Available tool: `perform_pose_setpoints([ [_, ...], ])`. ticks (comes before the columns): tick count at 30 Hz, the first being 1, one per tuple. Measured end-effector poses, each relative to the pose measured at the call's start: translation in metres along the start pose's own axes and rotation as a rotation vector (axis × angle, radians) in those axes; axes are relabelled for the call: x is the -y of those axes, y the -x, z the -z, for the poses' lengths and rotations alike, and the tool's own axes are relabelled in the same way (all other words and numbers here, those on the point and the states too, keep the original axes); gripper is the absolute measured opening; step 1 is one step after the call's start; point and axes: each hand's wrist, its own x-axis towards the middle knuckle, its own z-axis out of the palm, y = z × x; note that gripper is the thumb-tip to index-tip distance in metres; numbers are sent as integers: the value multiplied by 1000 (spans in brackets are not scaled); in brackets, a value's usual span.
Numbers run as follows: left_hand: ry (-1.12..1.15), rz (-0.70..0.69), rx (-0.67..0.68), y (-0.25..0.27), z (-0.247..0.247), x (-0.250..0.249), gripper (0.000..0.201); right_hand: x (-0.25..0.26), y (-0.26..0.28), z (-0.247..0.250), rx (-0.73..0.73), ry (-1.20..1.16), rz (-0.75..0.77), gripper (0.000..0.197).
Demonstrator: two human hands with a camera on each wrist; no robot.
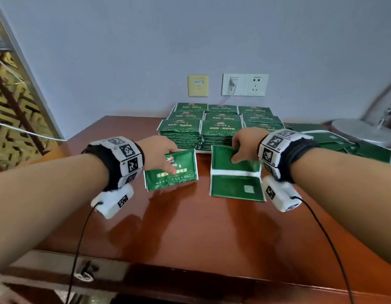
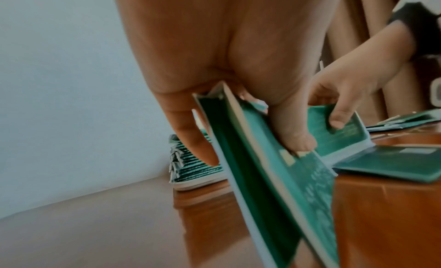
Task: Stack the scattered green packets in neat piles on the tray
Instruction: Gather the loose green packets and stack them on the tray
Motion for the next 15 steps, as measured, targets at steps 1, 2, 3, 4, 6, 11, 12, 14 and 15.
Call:
perform_pose_setpoints([
  [1, 10, -3, 12, -1, 2, 0, 62, -2, 3, 2, -34, -26, 4, 30],
  [2, 20, -6, 22, -3, 3, 1, 63, -3, 6, 1, -46, -50, 9, 26],
  [3, 34, -9, 31, -6, 2, 1, 62, -3, 11, 0, -22, -67, 14, 26],
  [4, 52, -12, 37, -8, 0, 0, 61, -4, 14, -3, 43, -73, 23, 28],
  [6, 86, -21, 52, -12, -7, -4, 63, -4, 20, -11, 222, -61, 53, 40],
  [11, -15, -13, 145, -18, -29, -15, 110, -6, 21, -26, 181, -28, 25, 64],
  [12, -51, 1, 170, -18, -33, -17, 116, -6, 18, -31, 163, 5, 11, 73],
  [14, -82, 42, 203, -18, -41, -17, 118, -2, 10, -41, 158, 79, -8, 93],
  [15, -82, 58, 210, -18, -43, -17, 115, 1, 7, -46, 169, 111, -10, 100],
])
